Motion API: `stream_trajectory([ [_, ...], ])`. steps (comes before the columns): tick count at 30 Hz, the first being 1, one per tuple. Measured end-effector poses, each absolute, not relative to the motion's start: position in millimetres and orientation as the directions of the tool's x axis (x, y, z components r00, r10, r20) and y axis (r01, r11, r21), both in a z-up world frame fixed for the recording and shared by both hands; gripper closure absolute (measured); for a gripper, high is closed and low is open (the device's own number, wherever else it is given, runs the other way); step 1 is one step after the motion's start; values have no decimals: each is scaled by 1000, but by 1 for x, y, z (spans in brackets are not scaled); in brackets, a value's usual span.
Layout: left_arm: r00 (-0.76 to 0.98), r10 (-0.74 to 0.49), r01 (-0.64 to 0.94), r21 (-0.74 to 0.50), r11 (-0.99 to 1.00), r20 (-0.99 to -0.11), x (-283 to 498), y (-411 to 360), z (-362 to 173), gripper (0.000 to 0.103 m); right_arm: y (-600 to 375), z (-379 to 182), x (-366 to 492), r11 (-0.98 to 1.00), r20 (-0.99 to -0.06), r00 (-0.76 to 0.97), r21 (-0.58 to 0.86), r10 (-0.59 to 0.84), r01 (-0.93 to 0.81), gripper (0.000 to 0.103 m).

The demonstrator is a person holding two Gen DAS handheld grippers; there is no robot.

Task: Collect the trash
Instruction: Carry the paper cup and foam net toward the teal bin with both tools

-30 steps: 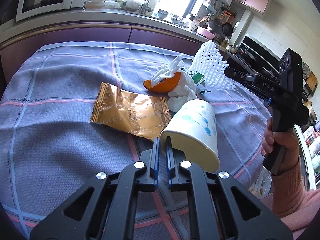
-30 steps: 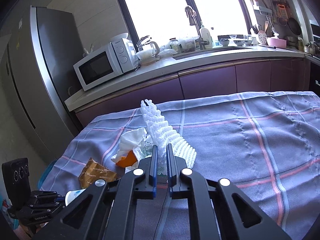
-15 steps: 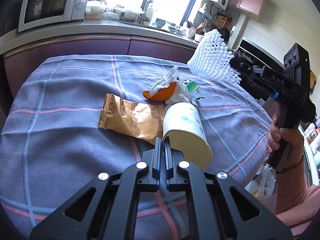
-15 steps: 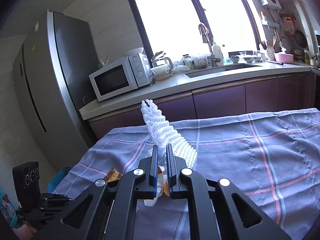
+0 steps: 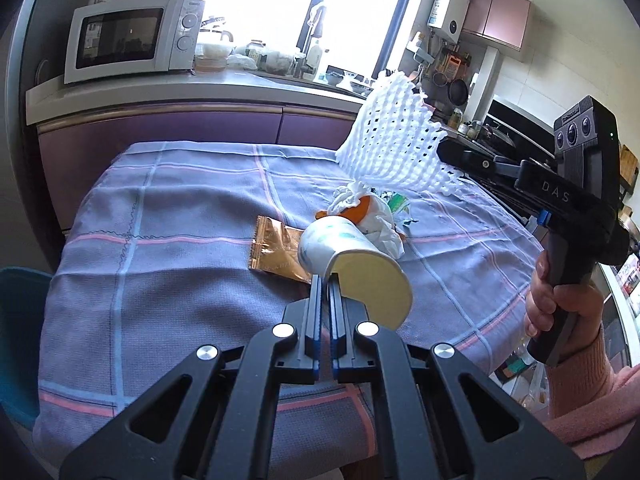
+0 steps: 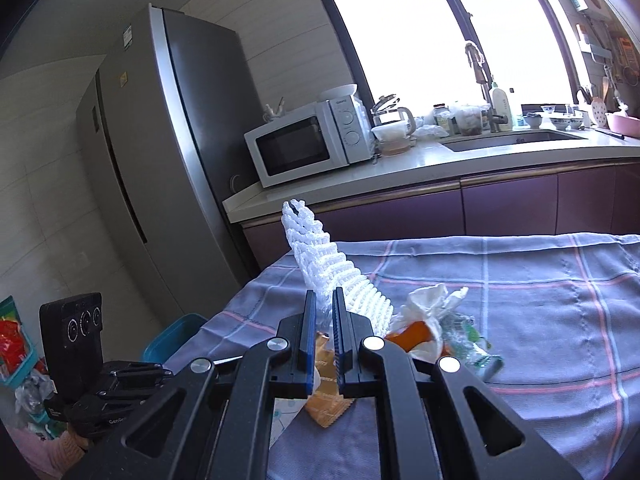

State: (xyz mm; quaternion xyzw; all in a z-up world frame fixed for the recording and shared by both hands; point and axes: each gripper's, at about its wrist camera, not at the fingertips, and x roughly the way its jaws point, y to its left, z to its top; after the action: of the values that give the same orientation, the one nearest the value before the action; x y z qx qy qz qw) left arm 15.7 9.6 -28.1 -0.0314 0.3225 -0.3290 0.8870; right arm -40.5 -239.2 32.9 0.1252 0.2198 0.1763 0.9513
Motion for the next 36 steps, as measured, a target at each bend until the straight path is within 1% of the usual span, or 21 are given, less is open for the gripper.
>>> stream_trajectory([
  [6, 629, -568, 521, -255, 815, -531, 7, 39, -18, 99, -207, 32, -32, 867, -372, 794, 337, 482, -368, 96],
  [18, 734, -447, 367, -255, 895, -512, -2, 117, -8, 99, -136, 32, -10, 775, -385, 674, 353, 631, -524, 96],
  [36, 822, -233, 108, -259, 960, -520, -18, 220, -9, 99, -52, 29, 24, 650, -408, 510, 393, 757, -651, 96],
])
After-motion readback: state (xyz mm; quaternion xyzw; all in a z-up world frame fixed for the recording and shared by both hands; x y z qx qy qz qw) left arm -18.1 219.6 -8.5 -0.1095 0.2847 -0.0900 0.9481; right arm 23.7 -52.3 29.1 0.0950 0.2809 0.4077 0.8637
